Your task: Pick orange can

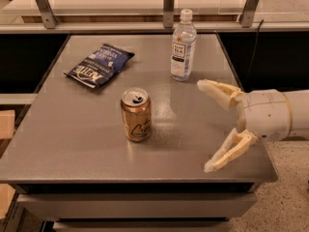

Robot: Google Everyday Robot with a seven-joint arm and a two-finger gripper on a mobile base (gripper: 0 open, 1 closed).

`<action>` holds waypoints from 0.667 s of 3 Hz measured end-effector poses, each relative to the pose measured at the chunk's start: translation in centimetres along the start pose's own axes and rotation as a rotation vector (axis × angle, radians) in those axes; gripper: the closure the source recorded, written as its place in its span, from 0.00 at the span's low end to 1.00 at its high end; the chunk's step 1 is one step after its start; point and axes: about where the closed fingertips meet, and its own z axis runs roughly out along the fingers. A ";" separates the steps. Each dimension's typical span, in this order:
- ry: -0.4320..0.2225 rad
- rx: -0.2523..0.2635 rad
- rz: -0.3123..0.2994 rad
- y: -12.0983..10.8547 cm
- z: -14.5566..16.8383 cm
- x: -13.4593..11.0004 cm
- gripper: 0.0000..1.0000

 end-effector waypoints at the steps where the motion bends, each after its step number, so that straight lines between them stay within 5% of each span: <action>1: -0.023 -0.001 -0.006 0.7 1.5 -0.5 0.00; 2: -0.036 0.005 -0.012 1.2 3.0 -1.1 0.00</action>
Offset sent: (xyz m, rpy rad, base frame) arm -0.0106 0.0498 -0.0005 0.0509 -0.0229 -0.0088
